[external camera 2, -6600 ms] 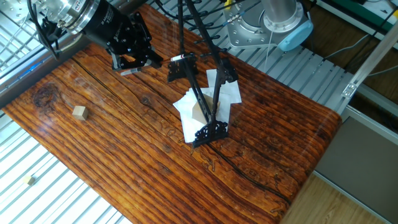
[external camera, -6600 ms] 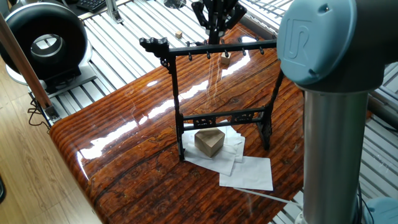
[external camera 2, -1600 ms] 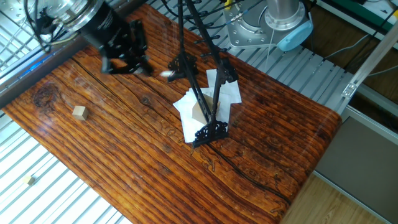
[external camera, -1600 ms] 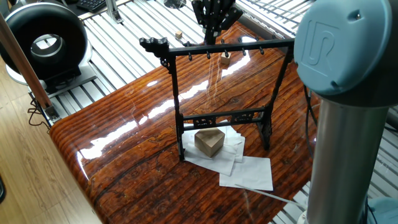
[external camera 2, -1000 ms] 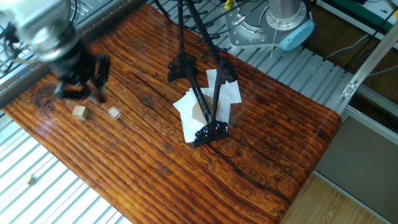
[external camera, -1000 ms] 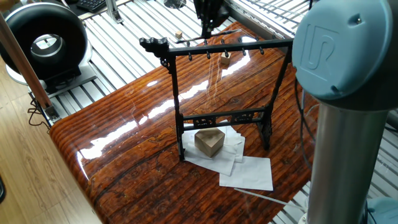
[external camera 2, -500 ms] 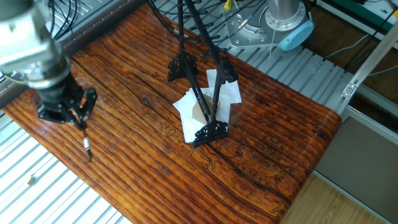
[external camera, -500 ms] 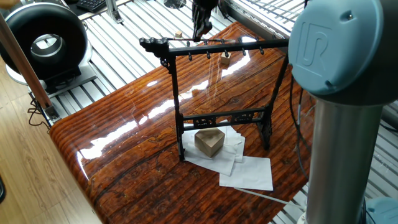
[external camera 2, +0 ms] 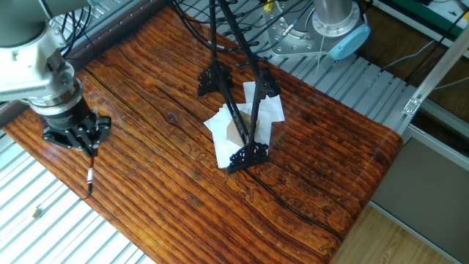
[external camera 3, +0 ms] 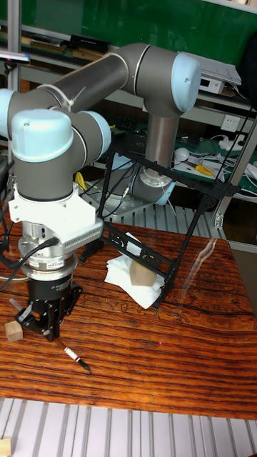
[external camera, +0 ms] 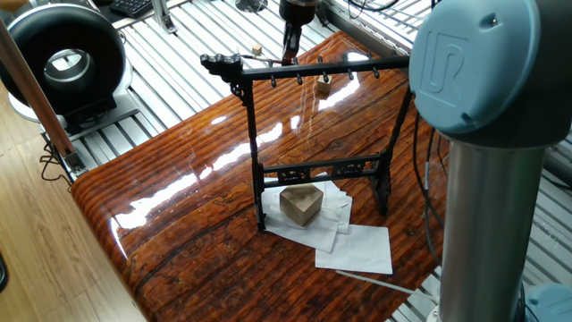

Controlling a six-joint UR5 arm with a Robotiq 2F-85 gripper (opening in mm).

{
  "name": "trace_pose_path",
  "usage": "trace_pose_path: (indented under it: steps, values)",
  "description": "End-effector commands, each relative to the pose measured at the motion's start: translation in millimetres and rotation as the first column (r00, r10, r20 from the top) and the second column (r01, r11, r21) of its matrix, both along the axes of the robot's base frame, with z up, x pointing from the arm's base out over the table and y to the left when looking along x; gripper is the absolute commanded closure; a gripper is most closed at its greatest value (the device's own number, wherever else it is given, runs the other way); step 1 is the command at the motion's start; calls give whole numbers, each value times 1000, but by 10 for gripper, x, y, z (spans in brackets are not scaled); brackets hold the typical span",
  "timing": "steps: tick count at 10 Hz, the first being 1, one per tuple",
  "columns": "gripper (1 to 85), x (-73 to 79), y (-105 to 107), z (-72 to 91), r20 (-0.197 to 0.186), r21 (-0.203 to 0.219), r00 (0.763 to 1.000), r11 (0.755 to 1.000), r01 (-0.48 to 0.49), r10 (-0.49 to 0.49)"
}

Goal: Place the brush on the pen rack

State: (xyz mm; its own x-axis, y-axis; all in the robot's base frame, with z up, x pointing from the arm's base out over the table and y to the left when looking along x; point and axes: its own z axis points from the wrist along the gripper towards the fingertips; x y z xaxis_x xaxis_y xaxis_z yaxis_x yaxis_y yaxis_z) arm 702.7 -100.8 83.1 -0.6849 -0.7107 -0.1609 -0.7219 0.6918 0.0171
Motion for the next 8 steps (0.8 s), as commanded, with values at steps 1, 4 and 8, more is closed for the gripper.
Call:
trace_pose_path:
  steps: [1,4,8]
  values:
    - [593,61,29,1,20,24,999,999,34,-34]
    - [510,-123,-74,-2,-41,-10,998,999,52,-53]
    - [847,-666,-687,416,-159,-273,951,938,215,-265]
